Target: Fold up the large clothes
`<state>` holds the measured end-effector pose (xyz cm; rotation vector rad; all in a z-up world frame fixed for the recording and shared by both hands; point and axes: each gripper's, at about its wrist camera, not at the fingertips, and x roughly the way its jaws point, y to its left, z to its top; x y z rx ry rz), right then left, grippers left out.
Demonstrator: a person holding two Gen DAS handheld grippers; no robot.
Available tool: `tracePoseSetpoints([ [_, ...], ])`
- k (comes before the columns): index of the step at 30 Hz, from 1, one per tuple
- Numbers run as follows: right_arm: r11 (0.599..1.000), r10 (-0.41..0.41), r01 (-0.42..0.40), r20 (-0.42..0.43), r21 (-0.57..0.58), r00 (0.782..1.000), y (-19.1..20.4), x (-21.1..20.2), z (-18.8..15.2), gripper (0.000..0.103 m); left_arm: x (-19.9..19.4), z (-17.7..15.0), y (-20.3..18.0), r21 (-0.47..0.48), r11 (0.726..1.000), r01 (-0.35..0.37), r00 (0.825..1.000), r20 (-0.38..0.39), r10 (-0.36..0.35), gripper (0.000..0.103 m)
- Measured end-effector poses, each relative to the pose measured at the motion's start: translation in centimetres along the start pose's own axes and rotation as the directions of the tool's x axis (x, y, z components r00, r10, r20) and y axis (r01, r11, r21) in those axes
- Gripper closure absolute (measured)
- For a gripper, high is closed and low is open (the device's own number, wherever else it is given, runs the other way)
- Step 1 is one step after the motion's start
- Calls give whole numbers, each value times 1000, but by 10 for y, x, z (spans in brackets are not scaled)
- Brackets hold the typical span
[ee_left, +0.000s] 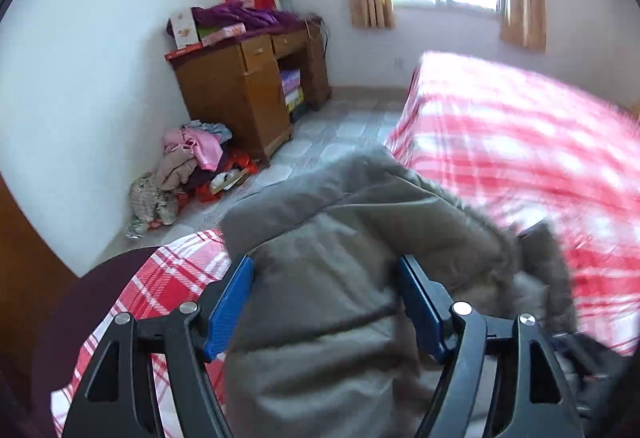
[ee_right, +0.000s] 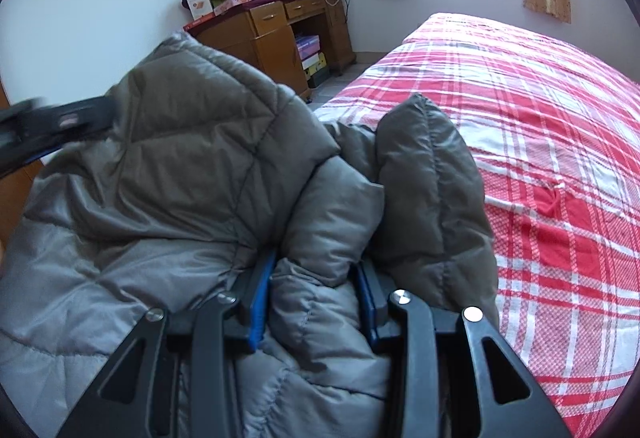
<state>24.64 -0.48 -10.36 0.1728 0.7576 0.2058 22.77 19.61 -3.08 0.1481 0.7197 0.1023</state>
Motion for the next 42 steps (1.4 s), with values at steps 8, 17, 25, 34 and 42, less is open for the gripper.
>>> tracePoseSetpoints([
  [8,997,37,-37,10,63,999,-13,-3,-2,65,34,-21,-18,54,998,-39,998,-51,42,28],
  [17,999,12,-12,-2,42,1000,-8,-2,1,65,46,-21,-16,38,999,-24,995,-100,28,27],
  [25,999,-43,43,0,-29,999,7,-4,1,65,-34,-35,6,-23,1000,-21,996,-93,19,27],
  [34,998,-51,51,13,-27,999,9,-65,3,62,-90,-93,1,-97,995,-25,998,-54,19,27],
  [42,999,-28,27,-13,-17,1000,8,-104,-64,48,-99,-102,-1,-111,993,-30,998,-53,24,27],
])
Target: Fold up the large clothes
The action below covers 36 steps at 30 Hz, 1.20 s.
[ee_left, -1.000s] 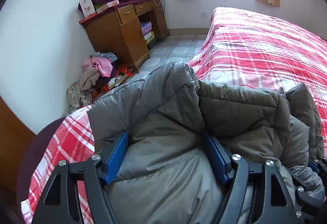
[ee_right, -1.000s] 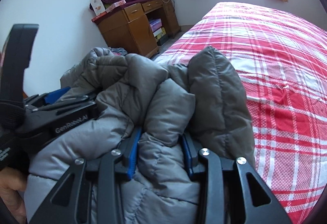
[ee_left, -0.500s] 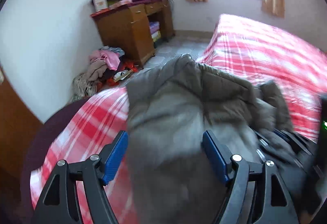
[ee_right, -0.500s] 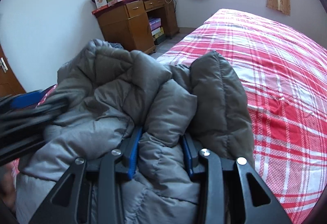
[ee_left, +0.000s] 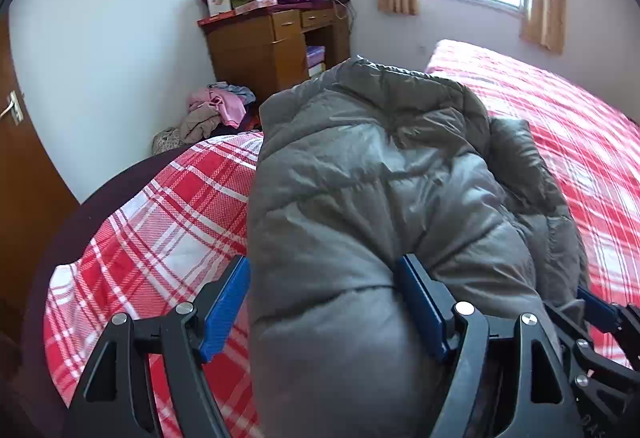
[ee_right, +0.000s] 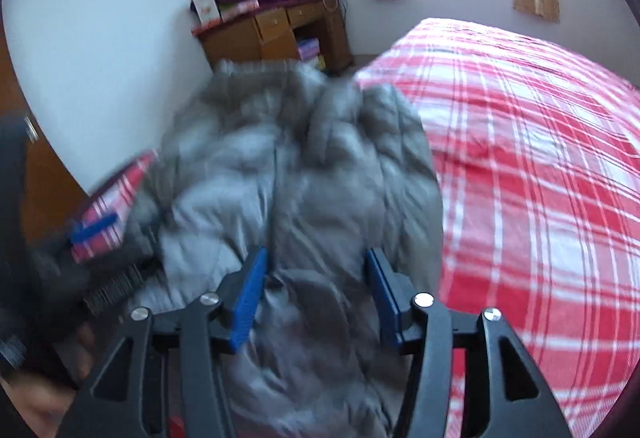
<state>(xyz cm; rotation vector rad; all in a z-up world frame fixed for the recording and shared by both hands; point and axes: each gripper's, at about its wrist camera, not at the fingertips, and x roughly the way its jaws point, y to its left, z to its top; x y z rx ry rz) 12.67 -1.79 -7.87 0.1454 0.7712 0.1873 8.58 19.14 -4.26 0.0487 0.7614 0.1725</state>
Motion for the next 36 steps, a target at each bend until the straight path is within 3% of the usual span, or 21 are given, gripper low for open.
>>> tracePoseSetpoints([
  [4,996,35,-34,-12,78,999,-10,-18,-7,48,-33,-10,1,36,999,-11,1000,24,11,26],
  [6,996,38,-40,31,86,999,-11,-43,-6,47,-50,-17,3,33,997,-64,997,47,62,25],
  [8,996,21,-28,95,81,995,-10,-68,-6,27,-62,-23,5,20,993,-116,992,58,115,23],
  [9,997,-1,-10,147,74,989,-9,-87,-6,12,-66,-25,6,14,990,-143,989,44,142,23],
  [10,998,-12,0,177,68,984,-8,-98,-7,6,-70,-27,7,12,986,-165,986,19,165,23],
  [12,999,-34,23,249,45,968,-4,-125,-10,6,-79,-30,8,12,984,-175,984,6,175,23],
  [18,996,-80,61,365,64,928,-1,-180,-21,6,-126,-42,4,-5,992,-129,989,78,129,23],
  [23,995,-91,65,438,74,894,-1,-209,-17,5,-156,-42,4,-39,993,-111,989,90,114,23],
  [25,993,-115,92,470,72,875,3,-222,-17,0,-165,-40,5,-49,994,-101,989,104,106,23],
  [28,989,-144,138,503,48,852,12,-230,-17,0,-173,-38,4,-57,996,-70,989,124,77,23],
  [30,986,-156,161,506,36,848,15,-229,-18,0,-175,-38,4,-62,996,-66,989,125,74,22],
  [36,988,-154,146,480,55,863,9,-220,-21,0,-175,-41,1,-43,993,-110,984,137,115,22],
])
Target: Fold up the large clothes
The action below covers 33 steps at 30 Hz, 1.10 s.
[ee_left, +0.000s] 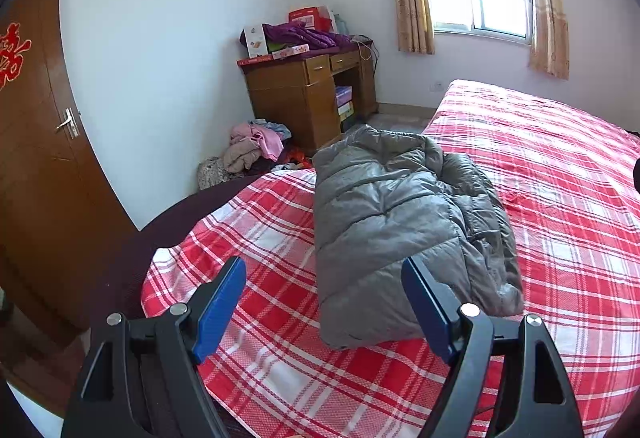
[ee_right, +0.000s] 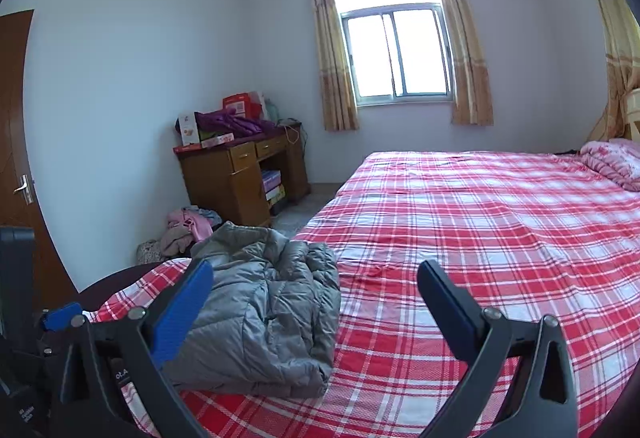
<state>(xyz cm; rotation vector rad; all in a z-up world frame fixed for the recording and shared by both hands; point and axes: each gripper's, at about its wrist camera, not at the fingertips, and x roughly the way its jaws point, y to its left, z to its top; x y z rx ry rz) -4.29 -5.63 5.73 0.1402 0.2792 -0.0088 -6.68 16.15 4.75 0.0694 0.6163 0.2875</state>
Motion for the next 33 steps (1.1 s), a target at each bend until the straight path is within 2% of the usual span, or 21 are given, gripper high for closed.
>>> tracePoseSetpoints([
  [4,1000,-8,8,3,-1,1000,-2,-1,-1,0,-1,0,4,-34,999,31,999,-4,-32,22],
  [9,1000,-5,6,-19,14,1000,-4,4,-4,0,-2,1,1,-10,1000,-8,1000,7,8,22],
  [33,1000,3,-2,-25,26,1000,-6,3,-4,0,-4,3,3,-4,1000,-21,1000,15,21,22],
])
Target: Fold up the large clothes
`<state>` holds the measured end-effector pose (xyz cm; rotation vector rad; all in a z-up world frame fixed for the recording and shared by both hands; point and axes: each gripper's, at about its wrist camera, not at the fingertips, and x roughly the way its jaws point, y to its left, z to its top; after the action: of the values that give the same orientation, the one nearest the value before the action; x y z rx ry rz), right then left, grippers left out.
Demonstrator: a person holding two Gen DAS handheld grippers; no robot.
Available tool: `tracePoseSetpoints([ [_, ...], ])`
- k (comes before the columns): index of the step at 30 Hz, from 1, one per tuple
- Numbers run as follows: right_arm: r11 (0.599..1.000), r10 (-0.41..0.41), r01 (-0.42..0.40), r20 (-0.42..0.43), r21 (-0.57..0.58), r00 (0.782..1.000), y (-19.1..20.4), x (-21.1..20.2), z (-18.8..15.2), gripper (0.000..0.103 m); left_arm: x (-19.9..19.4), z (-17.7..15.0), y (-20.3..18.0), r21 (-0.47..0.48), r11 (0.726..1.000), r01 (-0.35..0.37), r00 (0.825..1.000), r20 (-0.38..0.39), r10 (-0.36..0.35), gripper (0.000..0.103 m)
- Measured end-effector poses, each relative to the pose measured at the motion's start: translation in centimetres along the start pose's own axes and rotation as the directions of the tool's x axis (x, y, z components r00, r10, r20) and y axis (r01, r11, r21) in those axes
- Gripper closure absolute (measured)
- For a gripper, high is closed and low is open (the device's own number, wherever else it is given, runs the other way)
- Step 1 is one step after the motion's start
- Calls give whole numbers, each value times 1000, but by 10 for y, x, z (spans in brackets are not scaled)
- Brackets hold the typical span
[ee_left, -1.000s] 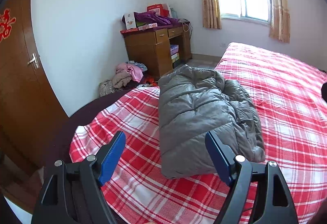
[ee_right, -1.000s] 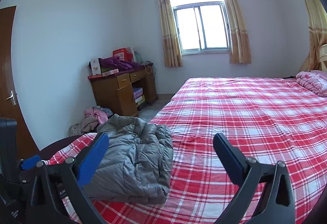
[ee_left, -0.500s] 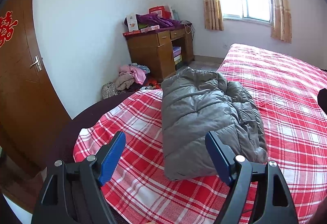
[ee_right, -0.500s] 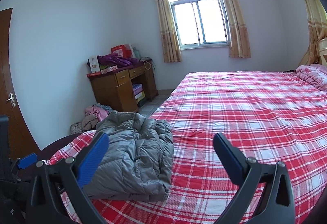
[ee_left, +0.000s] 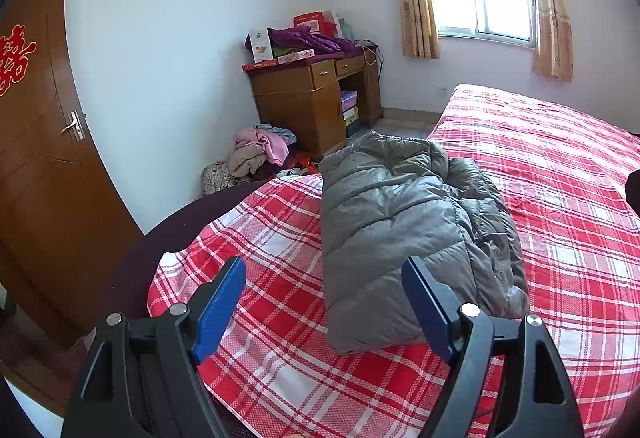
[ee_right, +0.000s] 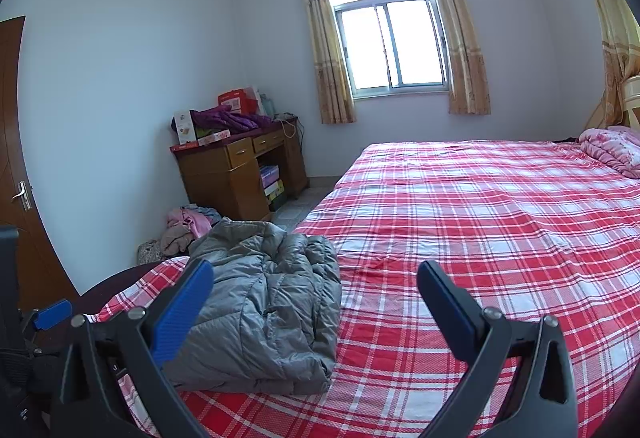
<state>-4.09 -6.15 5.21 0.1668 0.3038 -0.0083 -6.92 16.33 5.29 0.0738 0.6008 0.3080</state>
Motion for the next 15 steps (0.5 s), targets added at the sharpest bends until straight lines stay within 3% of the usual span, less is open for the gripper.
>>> tracePoseSetpoints([
  [15,1000,-10,10,10,14,1000,-3,-2,0,0,0,-1,-3,6,1000,-2,1000,6,2,22],
])
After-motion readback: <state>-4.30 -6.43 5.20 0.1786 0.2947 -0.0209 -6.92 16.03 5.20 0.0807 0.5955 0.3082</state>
